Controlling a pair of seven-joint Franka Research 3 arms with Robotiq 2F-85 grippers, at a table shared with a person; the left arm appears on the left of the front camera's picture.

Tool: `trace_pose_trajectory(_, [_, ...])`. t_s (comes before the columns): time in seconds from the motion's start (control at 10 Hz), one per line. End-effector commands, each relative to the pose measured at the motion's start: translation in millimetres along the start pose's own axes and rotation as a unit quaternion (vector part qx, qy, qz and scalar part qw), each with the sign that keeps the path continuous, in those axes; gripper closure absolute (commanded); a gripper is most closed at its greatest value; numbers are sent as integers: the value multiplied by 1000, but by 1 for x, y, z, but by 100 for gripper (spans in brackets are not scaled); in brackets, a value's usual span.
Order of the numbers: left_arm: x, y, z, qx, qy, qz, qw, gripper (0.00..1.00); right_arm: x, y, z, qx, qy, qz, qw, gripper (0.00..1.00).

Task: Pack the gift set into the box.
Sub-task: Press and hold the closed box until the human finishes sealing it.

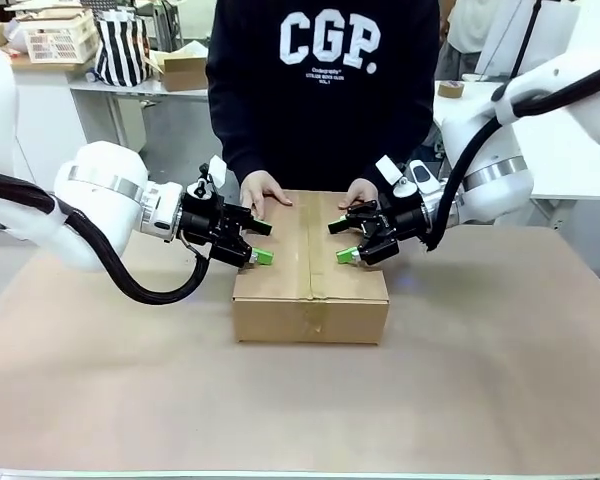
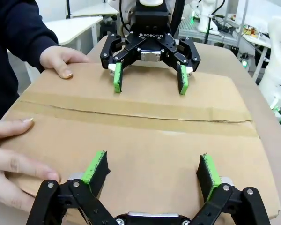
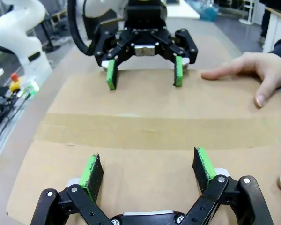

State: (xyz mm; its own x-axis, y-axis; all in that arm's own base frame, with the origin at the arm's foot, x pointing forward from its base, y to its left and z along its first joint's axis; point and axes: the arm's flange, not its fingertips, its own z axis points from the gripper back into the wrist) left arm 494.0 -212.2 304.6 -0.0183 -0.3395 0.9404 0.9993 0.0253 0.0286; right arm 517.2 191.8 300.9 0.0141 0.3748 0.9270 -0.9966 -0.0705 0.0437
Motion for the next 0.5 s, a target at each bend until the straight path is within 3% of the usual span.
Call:
trace_pose_trajectory(0.0, [-5, 1, -8, 4, 14, 6, 1000, 0, -14, 0, 0, -38, 50, -12, 998, 0])
trace_pose_trajectory(0.4, [-11, 1, -18, -3, 26, 12, 1000, 0, -16, 10, 13, -64, 46, -23, 997, 0])
